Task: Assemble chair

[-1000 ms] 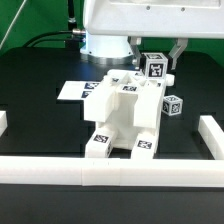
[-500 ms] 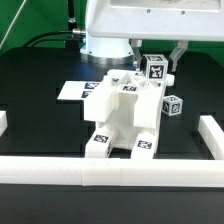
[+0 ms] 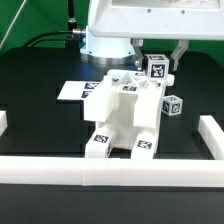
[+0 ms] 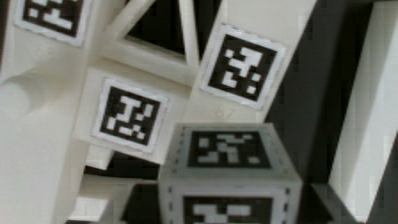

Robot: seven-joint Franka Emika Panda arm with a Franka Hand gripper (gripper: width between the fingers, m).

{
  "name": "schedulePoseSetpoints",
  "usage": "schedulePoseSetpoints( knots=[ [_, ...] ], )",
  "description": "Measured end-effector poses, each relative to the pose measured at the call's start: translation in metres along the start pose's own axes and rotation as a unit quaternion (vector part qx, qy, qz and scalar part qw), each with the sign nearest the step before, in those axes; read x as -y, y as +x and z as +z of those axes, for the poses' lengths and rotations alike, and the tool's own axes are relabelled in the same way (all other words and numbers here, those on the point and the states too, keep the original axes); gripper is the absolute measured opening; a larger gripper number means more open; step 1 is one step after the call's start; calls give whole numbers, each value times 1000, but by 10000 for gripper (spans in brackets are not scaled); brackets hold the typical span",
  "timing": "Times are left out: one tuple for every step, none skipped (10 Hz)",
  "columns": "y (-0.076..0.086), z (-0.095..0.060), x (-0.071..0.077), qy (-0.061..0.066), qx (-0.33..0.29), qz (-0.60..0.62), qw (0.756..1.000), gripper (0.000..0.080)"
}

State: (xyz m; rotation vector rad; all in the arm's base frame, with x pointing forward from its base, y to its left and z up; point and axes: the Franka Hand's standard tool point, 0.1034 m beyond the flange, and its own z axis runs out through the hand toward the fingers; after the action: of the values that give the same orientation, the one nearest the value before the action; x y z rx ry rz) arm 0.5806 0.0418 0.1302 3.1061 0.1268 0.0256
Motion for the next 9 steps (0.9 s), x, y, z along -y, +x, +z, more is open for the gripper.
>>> schedulePoseSetpoints(
  knots=[
    [-1,2,0,-1,2,0,1000,284],
    [-1,3,-1,-1,2,0,1000,284],
    [0,3,-1,-1,2,0,1000,284],
    [1,3,-1,-3,-1,-2,1000,284],
    [2,5,-1,-4,-4,-2,1000,284],
    [4,8,-1,-6,-7,-3,1000,284],
    [5,10,-1,-7,-10,-3,1000,284],
    [5,10,-2,-7,-12,-3,1000,284],
    [7,10,-2,-8,-15,-3,1000,284]
  ],
)
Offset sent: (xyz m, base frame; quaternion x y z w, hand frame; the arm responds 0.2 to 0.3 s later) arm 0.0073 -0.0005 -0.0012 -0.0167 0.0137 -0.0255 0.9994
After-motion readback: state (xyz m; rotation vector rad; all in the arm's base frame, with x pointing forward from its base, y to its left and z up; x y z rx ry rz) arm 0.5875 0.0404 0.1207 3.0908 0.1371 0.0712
